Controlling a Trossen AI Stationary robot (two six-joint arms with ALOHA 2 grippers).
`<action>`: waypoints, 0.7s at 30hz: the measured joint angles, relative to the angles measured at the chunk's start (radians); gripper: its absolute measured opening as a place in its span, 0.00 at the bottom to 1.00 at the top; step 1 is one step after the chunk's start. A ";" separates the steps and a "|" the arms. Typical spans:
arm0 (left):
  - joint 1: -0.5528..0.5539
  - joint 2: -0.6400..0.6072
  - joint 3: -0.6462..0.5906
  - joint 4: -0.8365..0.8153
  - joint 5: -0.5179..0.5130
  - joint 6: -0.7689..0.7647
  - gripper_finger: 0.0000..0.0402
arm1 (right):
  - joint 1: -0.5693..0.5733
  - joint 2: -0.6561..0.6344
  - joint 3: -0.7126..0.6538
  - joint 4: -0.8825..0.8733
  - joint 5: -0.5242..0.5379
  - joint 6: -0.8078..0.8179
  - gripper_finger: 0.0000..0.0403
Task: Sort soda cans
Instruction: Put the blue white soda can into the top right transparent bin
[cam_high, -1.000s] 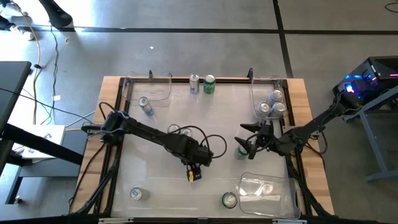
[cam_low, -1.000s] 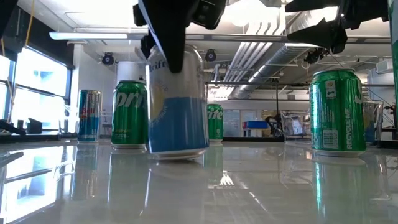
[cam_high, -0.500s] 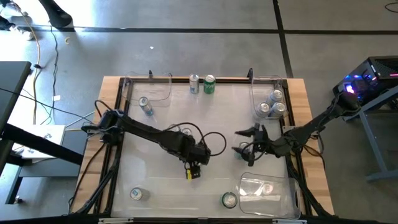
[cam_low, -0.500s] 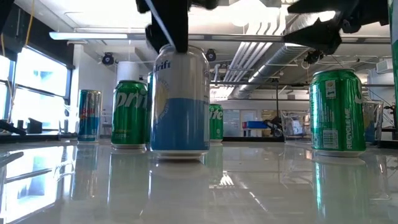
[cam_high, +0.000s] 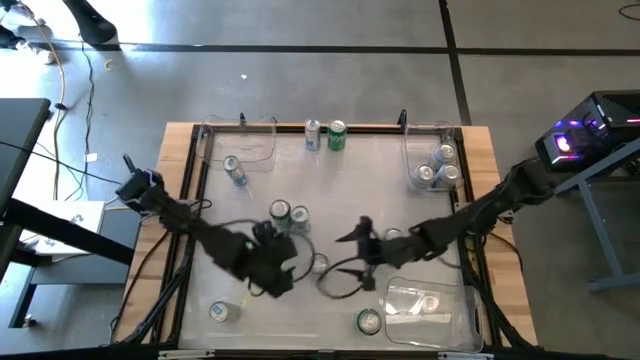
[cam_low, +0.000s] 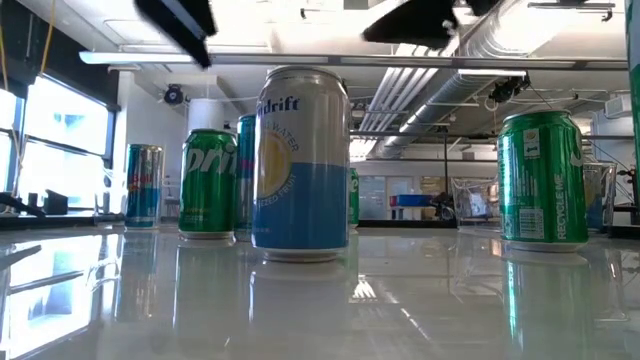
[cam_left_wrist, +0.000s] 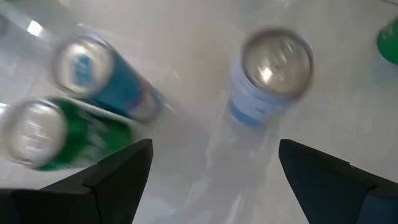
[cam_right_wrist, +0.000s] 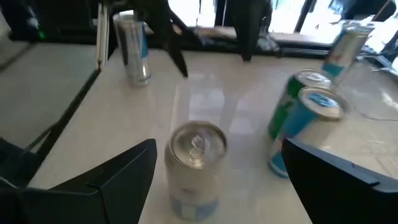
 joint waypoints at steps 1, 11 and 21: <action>-0.019 -0.001 -0.045 0.057 -0.018 -0.011 0.86 | 0.000 0.029 0.040 -0.038 -0.003 0.000 0.85; -0.064 0.033 -0.366 0.705 -0.093 0.213 0.86 | -0.013 0.234 0.294 -0.326 -0.132 0.069 0.85; -0.021 0.061 -0.429 0.936 -0.119 0.373 0.86 | -0.051 0.270 0.325 -0.458 -0.019 0.159 0.85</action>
